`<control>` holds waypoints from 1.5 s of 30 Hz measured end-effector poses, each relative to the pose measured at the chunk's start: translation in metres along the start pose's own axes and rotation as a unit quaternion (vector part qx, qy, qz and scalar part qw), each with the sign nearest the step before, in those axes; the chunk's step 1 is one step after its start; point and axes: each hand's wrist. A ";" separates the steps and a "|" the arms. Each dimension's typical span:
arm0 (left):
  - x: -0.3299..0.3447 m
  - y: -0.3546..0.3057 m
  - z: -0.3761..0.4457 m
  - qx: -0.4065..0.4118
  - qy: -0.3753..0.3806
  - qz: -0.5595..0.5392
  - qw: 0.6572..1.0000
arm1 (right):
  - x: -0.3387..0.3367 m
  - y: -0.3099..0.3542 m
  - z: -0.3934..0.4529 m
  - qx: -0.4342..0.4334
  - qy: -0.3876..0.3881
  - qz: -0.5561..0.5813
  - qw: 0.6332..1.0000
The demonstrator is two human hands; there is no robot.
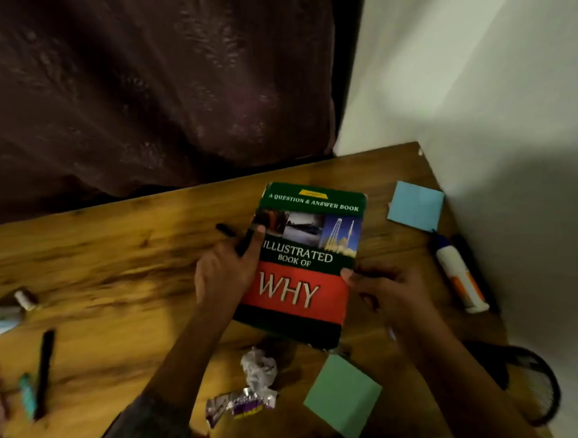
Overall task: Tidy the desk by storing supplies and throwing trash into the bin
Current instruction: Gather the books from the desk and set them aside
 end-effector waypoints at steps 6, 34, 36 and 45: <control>0.010 0.066 -0.112 -0.253 -0.001 -0.228 0.940 | 0.061 -0.009 -0.033 0.056 0.078 -0.069 0.993; 0.064 0.092 -0.767 -0.723 -0.304 -0.438 0.440 | 0.184 -0.288 -0.440 0.155 0.554 -0.426 0.698; 0.067 0.093 -0.791 -0.728 -0.311 -0.435 0.430 | 0.185 -0.303 -0.462 0.168 0.563 -0.427 0.687; 0.078 0.164 -0.826 -0.753 -0.333 -0.391 0.411 | 0.252 -0.360 -0.500 0.178 0.576 -0.437 0.667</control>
Point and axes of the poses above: each hand's wrist, its own z-axis towards the middle knuckle, its own x-axis out of the palm, y = z × x, and after that the axes turned 15 degrees about z, right-handed
